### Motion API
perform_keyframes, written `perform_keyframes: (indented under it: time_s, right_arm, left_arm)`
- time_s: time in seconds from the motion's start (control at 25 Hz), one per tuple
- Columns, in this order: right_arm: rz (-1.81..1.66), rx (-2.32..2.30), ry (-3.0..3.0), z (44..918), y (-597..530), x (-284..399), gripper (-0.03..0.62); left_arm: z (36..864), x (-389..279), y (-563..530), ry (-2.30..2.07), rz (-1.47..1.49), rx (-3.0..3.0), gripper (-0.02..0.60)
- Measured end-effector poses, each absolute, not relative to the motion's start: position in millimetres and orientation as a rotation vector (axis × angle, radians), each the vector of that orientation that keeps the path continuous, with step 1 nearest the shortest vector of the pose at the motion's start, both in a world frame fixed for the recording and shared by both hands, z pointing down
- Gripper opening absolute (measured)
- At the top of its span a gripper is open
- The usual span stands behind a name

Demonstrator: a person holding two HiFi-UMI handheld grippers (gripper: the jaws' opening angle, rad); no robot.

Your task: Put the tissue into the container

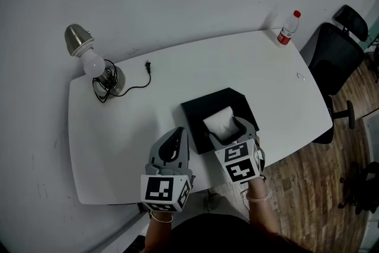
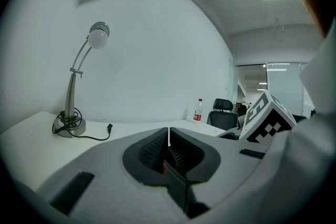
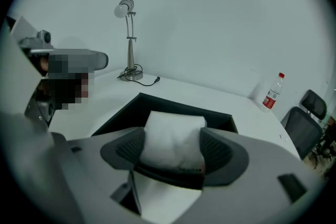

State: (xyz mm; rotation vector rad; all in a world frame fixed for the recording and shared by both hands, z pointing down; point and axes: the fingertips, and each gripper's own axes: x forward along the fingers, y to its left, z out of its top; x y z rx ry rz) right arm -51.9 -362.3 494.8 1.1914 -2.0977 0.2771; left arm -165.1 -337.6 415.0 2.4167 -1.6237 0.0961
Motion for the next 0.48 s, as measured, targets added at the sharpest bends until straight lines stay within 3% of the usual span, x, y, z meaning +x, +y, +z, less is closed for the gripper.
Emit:
perform_keyframes:
  time_s: [0.48]
  right_arm:
    - [0.314, 1.143, -2.060, 499.0, -363.0, -52.5, 0.347]
  left_arm:
    - [411.7, -166.3, -332.7, -1.641, 0.099, 2.413, 0.029]
